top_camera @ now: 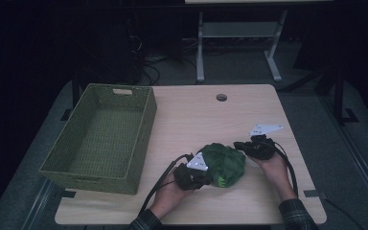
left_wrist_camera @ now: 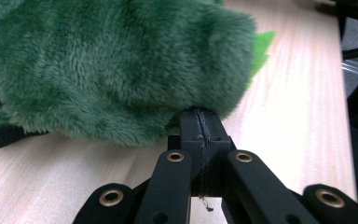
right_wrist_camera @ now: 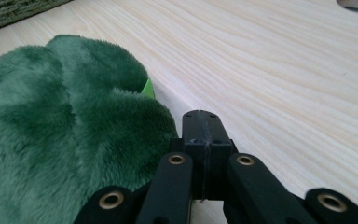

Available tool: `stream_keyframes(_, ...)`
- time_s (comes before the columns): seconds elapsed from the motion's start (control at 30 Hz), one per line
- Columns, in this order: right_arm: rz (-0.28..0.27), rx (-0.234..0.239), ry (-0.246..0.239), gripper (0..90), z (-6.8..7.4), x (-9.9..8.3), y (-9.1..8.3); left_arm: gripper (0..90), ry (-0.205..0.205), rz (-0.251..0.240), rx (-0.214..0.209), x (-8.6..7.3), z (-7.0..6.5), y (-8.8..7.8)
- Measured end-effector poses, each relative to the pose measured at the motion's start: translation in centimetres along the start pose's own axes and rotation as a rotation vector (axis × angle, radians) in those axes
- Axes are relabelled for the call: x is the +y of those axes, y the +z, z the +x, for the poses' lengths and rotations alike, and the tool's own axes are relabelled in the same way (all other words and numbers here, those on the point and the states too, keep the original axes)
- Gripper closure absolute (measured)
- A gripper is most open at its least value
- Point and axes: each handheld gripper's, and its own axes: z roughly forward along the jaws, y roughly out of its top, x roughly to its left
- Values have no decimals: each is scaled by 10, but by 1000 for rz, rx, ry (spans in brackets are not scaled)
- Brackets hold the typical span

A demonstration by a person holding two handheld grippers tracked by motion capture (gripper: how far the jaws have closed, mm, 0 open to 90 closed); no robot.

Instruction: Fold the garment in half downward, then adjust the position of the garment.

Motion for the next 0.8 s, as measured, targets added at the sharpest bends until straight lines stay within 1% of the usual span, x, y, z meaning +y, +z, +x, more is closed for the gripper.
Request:
stream_keyframes(0.07,2,5,6,899,-1,-1,0,897,0,6,6,0,2,3)
stream_keyframes(0.1,3,10,2,899,-1,-2,0,897,0,11,9,1,3,4)
stream_keyframes(0.23,28,23,7,899,-1,-4,2,898,-5,12,23,1,8,9)
stream_keyframes(0.27,33,28,3,899,-1,-4,2,898,-17,7,28,1,9,10)
stream_keyframes(0.33,45,30,1,899,0,-6,2,897,-18,6,30,1,13,10)
stream_keyframes(0.37,50,36,5,899,0,-7,1,898,-10,17,34,1,15,9)
stream_keyframes(0.4,54,41,6,899,1,-7,1,897,-27,4,38,1,16,10)
stream_keyframes(0.43,62,43,7,899,2,-8,0,897,-20,12,41,2,19,9)
stream_keyframes(0.47,64,49,2,899,2,-9,-1,898,-24,8,44,1,21,10)
stream_keyframes(0.5,70,54,6,899,3,-10,-2,897,-25,8,47,1,24,9)
stream_keyframes(0.57,66,63,-1,899,7,-13,-4,898,-29,10,52,1,29,8)
stream_keyframes(0.6,73,69,5,899,9,-14,-5,897,-35,-1,56,1,32,7)
stream_keyframes(0.63,73,75,-3,899,10,-16,-5,898,-33,1,57,1,36,6)
stream_keyframes(0.7,82,92,13,899,13,-17,-8,897,-36,0,62,0,40,3)
stream_keyframes(0.73,82,99,0,899,14,-18,-9,898,-47,-5,68,0,43,2)
stream_keyframes(0.8,80,113,0,899,19,-18,-11,897,-54,-18,75,-1,46,-1)
